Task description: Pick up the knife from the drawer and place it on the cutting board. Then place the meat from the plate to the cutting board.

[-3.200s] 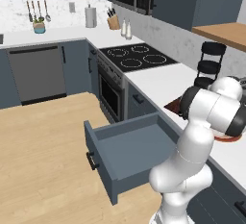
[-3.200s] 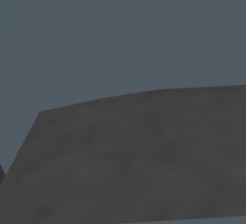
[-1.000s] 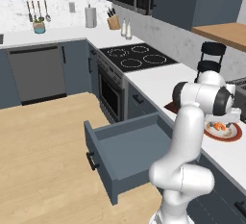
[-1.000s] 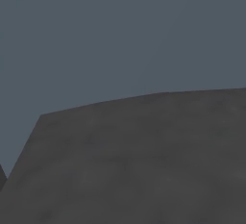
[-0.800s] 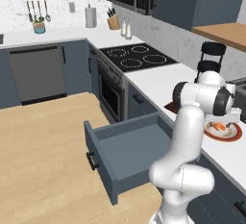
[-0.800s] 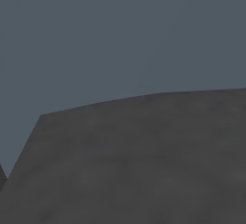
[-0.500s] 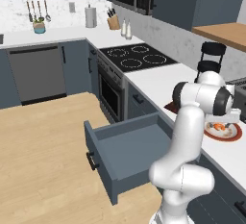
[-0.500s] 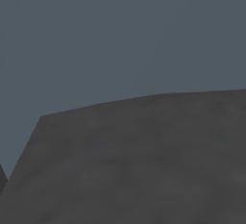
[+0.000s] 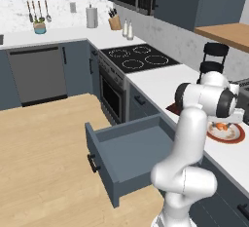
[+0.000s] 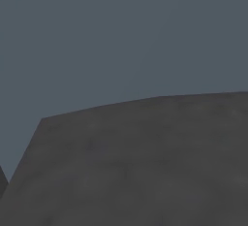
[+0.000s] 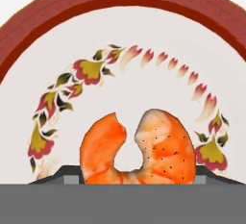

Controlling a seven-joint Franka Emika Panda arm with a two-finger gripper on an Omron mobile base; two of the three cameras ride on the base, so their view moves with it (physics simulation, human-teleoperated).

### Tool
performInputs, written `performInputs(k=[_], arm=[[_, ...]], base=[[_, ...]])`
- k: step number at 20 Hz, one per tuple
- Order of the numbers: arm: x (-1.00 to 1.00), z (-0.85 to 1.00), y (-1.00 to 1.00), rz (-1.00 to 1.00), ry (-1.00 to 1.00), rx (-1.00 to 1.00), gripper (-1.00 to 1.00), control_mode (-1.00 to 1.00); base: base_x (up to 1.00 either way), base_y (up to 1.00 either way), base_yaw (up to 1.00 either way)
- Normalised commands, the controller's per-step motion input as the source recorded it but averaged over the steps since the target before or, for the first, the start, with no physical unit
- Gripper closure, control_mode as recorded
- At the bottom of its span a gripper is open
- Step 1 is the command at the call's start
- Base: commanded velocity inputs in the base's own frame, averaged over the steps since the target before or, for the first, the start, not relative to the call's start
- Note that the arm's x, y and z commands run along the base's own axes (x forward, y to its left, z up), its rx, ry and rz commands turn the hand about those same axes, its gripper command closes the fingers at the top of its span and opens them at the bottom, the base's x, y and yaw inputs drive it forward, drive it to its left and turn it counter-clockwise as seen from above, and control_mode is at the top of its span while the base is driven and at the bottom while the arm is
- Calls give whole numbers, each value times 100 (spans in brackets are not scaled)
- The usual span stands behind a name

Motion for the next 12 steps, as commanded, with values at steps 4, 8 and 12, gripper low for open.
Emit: performInputs(k=[4, 8, 12], arm=[[22, 71, 0, 0, -16, 10, 100, -100], [72, 17, 21, 0, -5, 2, 100, -100], [90, 0, 48, 0, 0, -1, 100, -100]], base=[[0, 0, 0], [0, 0, 0], [0, 0, 0]])
